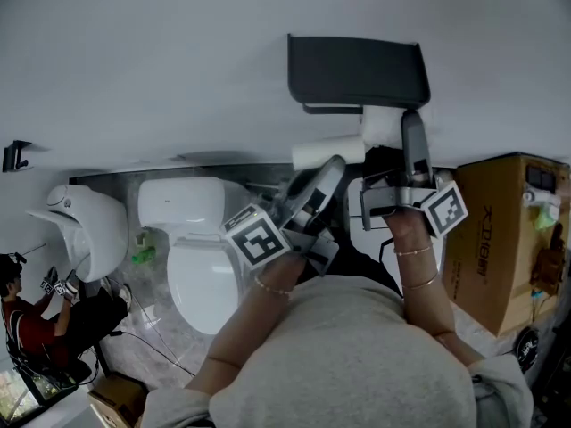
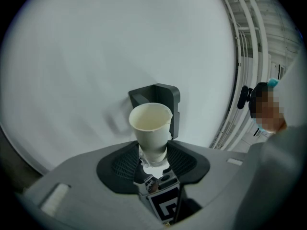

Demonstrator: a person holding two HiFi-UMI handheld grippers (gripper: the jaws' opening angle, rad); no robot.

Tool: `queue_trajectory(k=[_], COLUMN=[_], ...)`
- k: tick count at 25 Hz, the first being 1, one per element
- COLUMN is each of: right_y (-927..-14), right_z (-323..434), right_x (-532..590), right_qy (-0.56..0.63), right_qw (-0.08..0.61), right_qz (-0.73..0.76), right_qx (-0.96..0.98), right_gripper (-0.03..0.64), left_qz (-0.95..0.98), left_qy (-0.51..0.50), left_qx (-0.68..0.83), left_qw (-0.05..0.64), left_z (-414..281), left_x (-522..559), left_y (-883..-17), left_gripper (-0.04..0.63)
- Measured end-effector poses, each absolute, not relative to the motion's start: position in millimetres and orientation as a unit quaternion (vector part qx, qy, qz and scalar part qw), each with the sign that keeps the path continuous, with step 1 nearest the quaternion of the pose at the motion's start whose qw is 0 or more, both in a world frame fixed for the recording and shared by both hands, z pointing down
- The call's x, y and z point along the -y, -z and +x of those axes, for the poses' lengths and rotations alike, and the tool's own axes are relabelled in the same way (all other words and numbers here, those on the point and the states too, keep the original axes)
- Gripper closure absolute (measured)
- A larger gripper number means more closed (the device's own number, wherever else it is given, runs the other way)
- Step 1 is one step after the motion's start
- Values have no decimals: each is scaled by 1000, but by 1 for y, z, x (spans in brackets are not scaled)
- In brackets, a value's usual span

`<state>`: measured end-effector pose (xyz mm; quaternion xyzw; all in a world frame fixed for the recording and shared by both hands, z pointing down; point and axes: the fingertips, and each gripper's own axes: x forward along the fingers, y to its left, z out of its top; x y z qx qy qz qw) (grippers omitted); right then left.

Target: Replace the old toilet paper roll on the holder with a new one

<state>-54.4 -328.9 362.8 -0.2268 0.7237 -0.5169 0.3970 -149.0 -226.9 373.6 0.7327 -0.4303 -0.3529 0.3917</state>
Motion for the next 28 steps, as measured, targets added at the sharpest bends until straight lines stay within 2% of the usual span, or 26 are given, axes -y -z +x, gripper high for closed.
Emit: queue_trajectory(k=[15, 28], right_y=[-363, -363], right_z=[-66, -110], right_x=[328, 311], right_qy=[530, 553], right_qw=[380, 354], right_qz=[-199, -166], right_qx=[-731, -736], right_gripper=[176, 176], left_qz=[719, 712], left_qy=[357, 367], left_qx=[457, 470], left_qw=[382, 371], left_z=[-152, -179], left_x=[214, 190], left_y=[-376, -375], left_gripper=[407, 408])
